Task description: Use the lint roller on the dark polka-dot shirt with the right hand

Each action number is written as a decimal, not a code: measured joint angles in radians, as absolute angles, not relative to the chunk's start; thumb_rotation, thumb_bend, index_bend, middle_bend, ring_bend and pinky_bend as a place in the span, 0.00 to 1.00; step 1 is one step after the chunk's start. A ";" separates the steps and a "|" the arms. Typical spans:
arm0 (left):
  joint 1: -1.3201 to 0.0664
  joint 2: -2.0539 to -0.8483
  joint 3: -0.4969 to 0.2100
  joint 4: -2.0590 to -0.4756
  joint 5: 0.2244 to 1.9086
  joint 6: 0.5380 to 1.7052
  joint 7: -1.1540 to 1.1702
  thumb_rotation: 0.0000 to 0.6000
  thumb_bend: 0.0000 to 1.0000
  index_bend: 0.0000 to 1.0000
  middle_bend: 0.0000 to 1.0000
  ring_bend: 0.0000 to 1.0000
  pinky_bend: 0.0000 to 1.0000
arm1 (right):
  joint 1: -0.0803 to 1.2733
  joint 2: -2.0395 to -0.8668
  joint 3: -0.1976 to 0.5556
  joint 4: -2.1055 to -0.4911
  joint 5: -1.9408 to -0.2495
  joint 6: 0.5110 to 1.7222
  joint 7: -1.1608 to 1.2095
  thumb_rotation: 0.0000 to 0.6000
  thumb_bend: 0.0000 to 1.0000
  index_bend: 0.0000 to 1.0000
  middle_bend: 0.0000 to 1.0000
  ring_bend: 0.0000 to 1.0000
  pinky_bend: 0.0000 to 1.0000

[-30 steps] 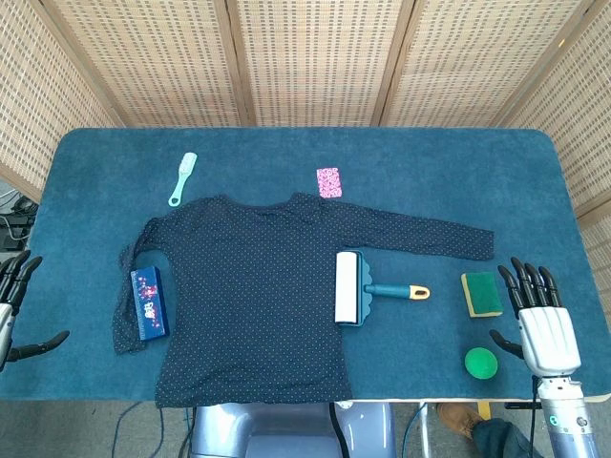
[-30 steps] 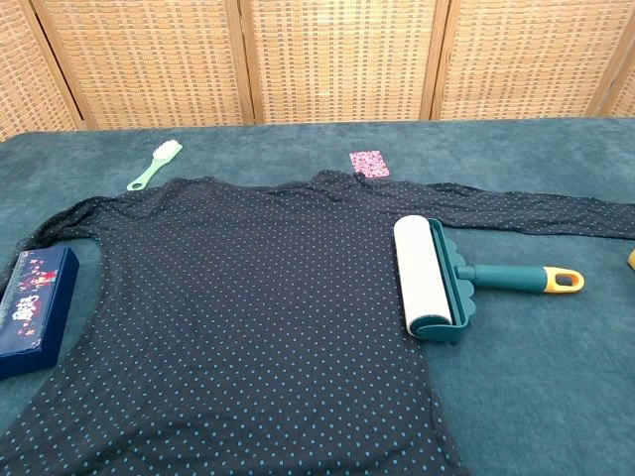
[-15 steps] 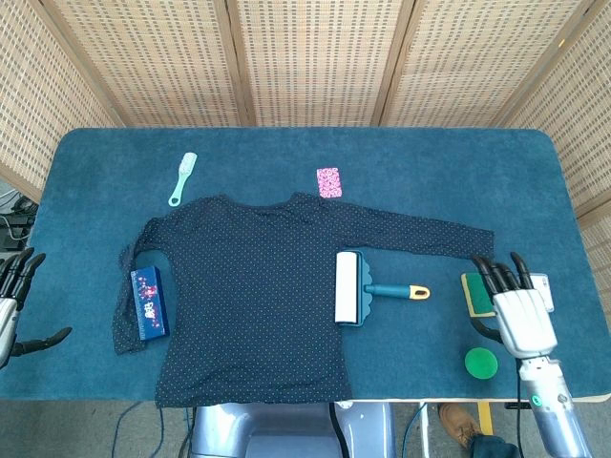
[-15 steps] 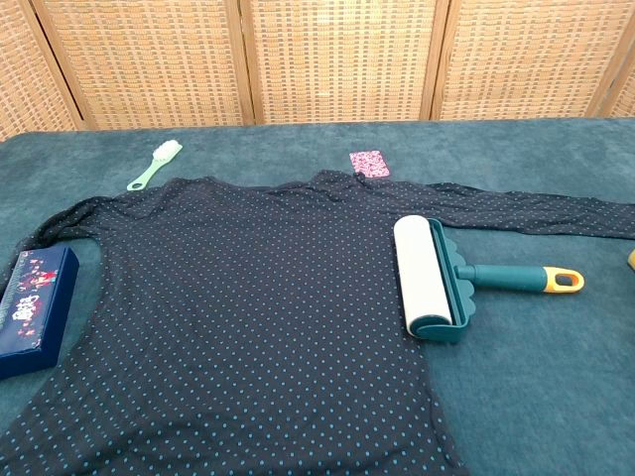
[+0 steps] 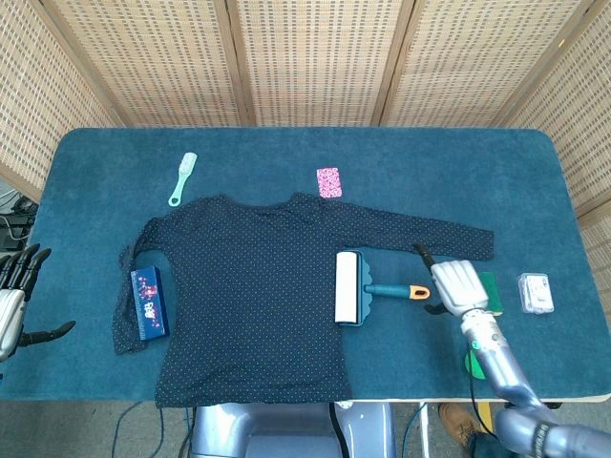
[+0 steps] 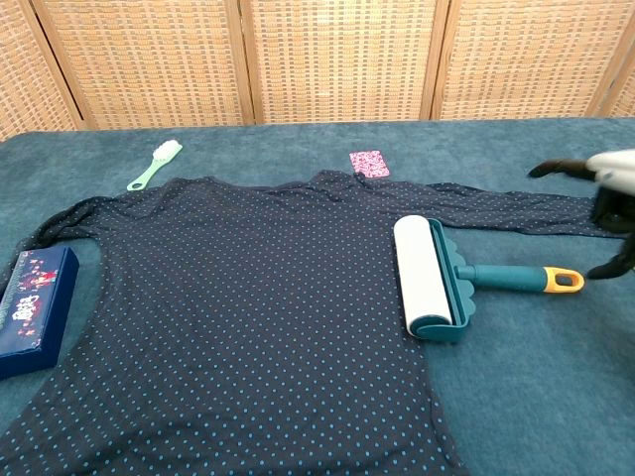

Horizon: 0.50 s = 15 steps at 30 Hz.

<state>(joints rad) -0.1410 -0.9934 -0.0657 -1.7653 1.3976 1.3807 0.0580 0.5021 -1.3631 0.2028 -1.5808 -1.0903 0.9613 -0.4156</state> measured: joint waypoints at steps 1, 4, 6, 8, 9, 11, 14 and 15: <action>-0.141 -0.994 -0.066 -1.765 1.397 1.380 0.058 1.00 0.00 0.00 0.00 0.00 0.00 | 0.518 -1.387 0.204 -1.574 -1.057 0.956 -0.449 1.00 0.07 0.22 1.00 1.00 1.00; -0.142 -0.993 -0.067 -1.764 1.395 1.380 0.055 1.00 0.00 0.00 0.00 0.00 0.00 | 0.552 -1.440 0.203 -1.556 -0.993 0.951 -0.513 1.00 0.13 0.30 1.00 1.00 1.00; -0.143 -0.993 -0.068 -1.763 1.390 1.377 0.053 1.00 0.00 0.00 0.00 0.00 0.00 | 0.566 -1.462 0.200 -1.547 -0.962 0.951 -0.541 1.00 0.18 0.34 1.00 1.00 1.00; -0.146 -0.992 -0.069 -1.760 1.385 1.371 0.049 1.00 0.00 0.00 0.00 0.00 0.00 | 0.582 -1.486 0.195 -1.538 -0.934 0.954 -0.564 1.00 0.24 0.37 1.00 1.00 1.00; -0.147 -0.992 -0.070 -1.759 1.383 1.369 0.048 1.00 0.00 0.00 0.00 0.00 0.00 | 0.589 -1.494 0.193 -1.533 -0.926 0.958 -0.571 1.00 0.26 0.38 1.00 1.00 1.00; -0.148 -0.992 -0.070 -1.758 1.382 1.368 0.047 1.00 0.00 0.00 0.00 0.00 0.00 | 0.598 -1.506 0.190 -1.524 -0.914 0.964 -0.578 1.00 0.32 0.40 1.00 1.00 1.00; -0.149 -0.992 -0.070 -1.759 1.383 1.367 0.047 1.00 0.00 0.00 0.00 0.00 0.00 | 0.606 -1.515 0.188 -1.514 -0.908 0.971 -0.582 1.00 0.37 0.41 1.00 1.00 1.00; -0.149 -0.991 -0.070 -1.759 1.383 1.367 0.047 1.00 0.00 0.00 0.00 0.00 0.00 | 0.608 -1.518 0.188 -1.511 -0.908 0.973 -0.582 1.00 0.37 0.42 1.00 1.00 1.00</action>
<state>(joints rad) -0.1490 -0.9915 -0.0698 -1.7587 1.3829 1.3671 0.0467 0.6075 -1.5176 0.1876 -1.5111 -0.9076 0.9726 -0.5821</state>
